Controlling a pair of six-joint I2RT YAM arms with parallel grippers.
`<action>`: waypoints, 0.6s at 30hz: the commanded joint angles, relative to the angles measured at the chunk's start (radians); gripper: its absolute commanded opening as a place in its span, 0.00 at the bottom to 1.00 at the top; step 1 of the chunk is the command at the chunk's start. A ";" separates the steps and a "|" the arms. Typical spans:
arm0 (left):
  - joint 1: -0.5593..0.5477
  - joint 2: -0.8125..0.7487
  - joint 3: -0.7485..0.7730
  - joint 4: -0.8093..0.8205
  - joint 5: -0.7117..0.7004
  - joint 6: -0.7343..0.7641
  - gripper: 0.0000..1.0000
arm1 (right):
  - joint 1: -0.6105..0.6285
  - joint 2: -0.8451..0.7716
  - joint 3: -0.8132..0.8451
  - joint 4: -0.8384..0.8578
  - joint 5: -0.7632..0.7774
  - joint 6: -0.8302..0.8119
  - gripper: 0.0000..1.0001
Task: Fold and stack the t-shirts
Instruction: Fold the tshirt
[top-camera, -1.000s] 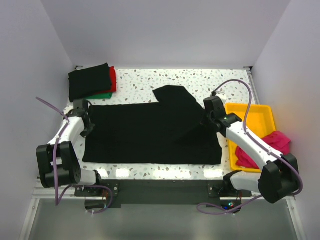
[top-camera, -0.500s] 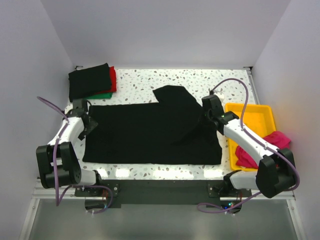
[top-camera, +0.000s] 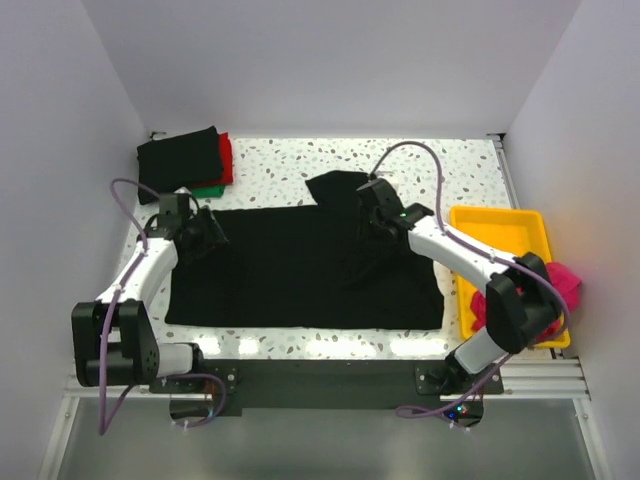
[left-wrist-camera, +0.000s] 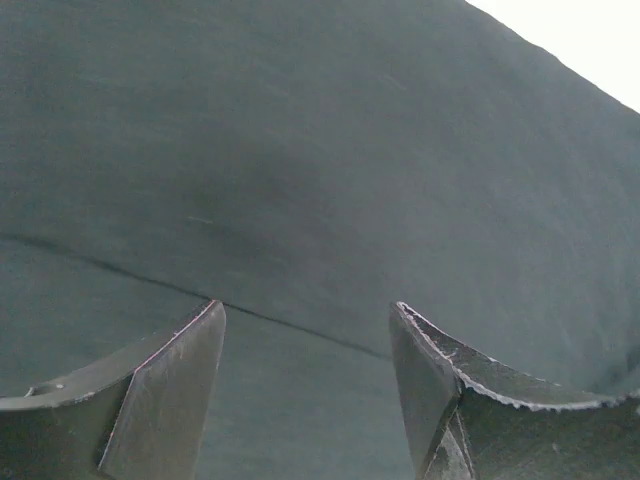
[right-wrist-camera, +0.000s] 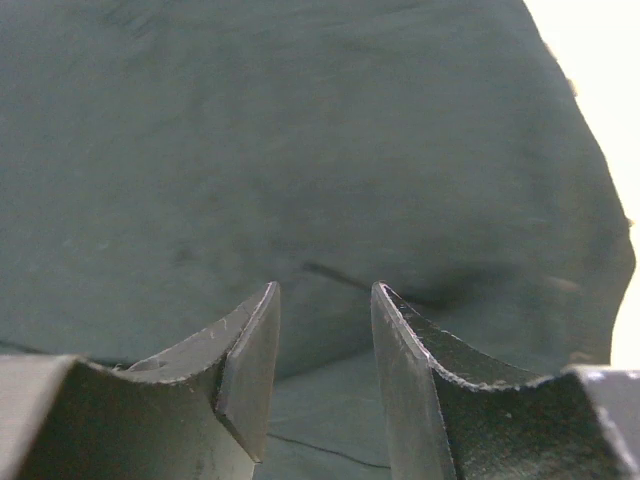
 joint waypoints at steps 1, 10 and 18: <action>-0.065 -0.034 -0.002 0.047 0.097 0.068 0.72 | 0.045 0.072 0.091 -0.038 0.041 0.000 0.44; -0.065 -0.069 -0.058 0.076 0.210 0.114 0.72 | 0.067 0.106 -0.008 -0.053 0.033 0.086 0.43; -0.087 -0.074 -0.123 0.116 0.278 0.111 0.72 | 0.068 0.011 -0.190 -0.030 0.035 0.172 0.42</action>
